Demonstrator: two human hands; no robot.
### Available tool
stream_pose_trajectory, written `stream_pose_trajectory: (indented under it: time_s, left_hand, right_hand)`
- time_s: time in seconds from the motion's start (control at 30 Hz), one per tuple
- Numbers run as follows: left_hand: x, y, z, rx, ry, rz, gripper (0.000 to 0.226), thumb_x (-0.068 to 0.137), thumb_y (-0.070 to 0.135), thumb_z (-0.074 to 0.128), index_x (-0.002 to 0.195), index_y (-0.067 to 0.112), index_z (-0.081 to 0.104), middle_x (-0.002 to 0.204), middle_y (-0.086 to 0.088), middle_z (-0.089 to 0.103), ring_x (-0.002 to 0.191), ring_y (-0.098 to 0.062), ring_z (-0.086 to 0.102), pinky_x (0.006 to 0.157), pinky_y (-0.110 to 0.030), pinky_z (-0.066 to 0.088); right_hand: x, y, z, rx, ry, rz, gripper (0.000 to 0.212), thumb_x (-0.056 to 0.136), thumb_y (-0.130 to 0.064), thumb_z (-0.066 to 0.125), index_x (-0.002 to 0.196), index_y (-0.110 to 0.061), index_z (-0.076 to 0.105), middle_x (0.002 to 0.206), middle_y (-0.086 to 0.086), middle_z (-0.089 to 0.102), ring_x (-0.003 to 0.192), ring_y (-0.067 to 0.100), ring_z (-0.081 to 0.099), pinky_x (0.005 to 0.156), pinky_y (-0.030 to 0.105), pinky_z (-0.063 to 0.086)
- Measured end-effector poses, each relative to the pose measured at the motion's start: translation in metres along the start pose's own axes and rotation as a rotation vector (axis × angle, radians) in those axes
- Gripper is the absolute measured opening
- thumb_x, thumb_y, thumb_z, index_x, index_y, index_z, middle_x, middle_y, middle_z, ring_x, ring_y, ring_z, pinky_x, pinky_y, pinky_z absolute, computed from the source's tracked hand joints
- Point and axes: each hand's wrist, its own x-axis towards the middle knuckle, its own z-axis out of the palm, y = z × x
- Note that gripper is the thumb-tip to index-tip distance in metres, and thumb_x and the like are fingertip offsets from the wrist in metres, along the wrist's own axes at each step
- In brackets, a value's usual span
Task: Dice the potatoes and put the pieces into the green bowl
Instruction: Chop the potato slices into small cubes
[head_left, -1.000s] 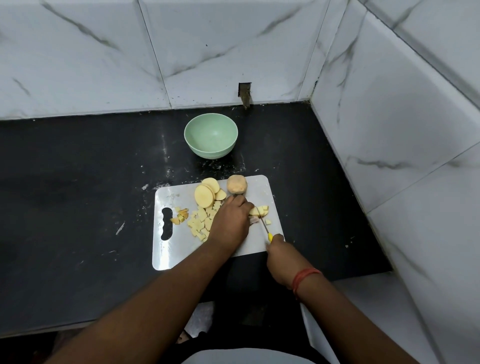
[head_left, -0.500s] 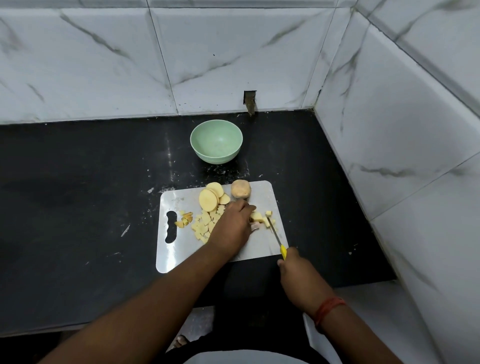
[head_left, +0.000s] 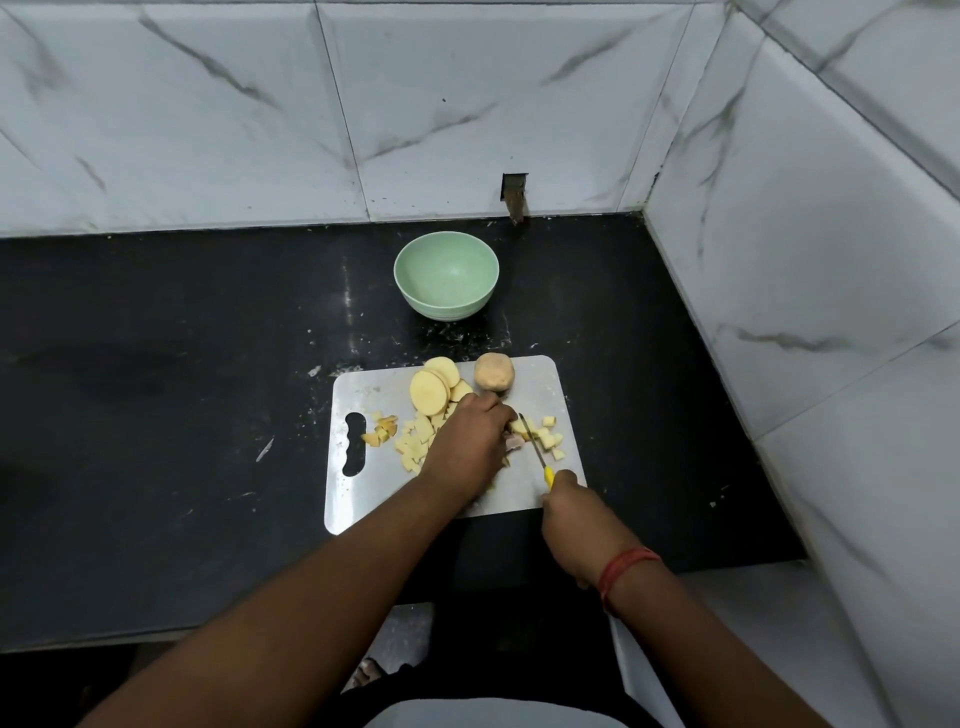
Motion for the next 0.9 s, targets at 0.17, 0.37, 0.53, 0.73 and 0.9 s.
stream_pose_trajectory:
  time_s: [0.17,0.37,0.53,0.73,0.9]
  left_hand:
    - [0.001,0.0,0.002,0.019,-0.005,-0.015,0.032,0.09,0.027,0.075,0.117,0.011,0.07,0.111,-0.005,0.062,0.103,-0.026,0.053,0.085,-0.043,0.049]
    - [0.0,0.004,0.001,0.051,0.007,-0.051,0.028,0.092,0.024,0.072,0.117,0.011,0.07,0.115,-0.006,0.062,0.104,-0.026,0.053,0.084,-0.043,0.05]
    - [-0.001,0.007,-0.001,0.116,-0.021,-0.044,0.03,0.092,0.021,0.071,0.121,0.012,0.068,0.119,-0.006,0.06,0.106,-0.025,0.051,0.086,-0.039,0.048]
    - [-0.002,0.008,-0.001,0.146,-0.014,-0.029,0.029,0.092,0.017,0.07,0.122,0.014,0.067,0.12,-0.004,0.06,0.106,-0.024,0.051,0.085,-0.036,0.048]
    - [-0.003,0.008,-0.002,0.13,-0.002,-0.014,0.03,0.096,0.018,0.065,0.125,0.012,0.065,0.125,-0.005,0.057,0.108,-0.024,0.05,0.087,-0.037,0.048]
  right_hand:
    - [0.004,-0.006,-0.004,0.02,-0.071,0.035,0.036,0.094,-0.002,0.037,0.13,0.0,0.033,0.111,0.019,0.059,0.08,0.025,0.053,0.067,0.031,0.038]
    - [0.007,-0.006,-0.002,0.017,-0.092,0.036,0.034,0.095,-0.003,0.039,0.129,0.001,0.034,0.113,0.02,0.06,0.082,0.026,0.055,0.065,0.029,0.037]
    - [-0.002,0.005,0.004,0.005,-0.092,-0.007,0.03,0.098,-0.009,0.041,0.126,0.0,0.036,0.096,0.012,0.056,0.073,0.017,0.054,0.056,0.023,0.036]
    - [-0.009,0.015,0.013,-0.03,-0.137,0.03,0.041,0.099,-0.015,0.048,0.135,-0.003,0.032,0.092,0.002,0.055,0.074,0.011,0.055,0.057,0.02,0.039]
    - [-0.029,0.034,0.007,0.159,-0.12,-0.003,0.021,0.104,-0.025,0.041,0.117,-0.009,0.045,0.085,0.001,0.055,0.073,0.011,0.054,0.056,0.02,0.038]
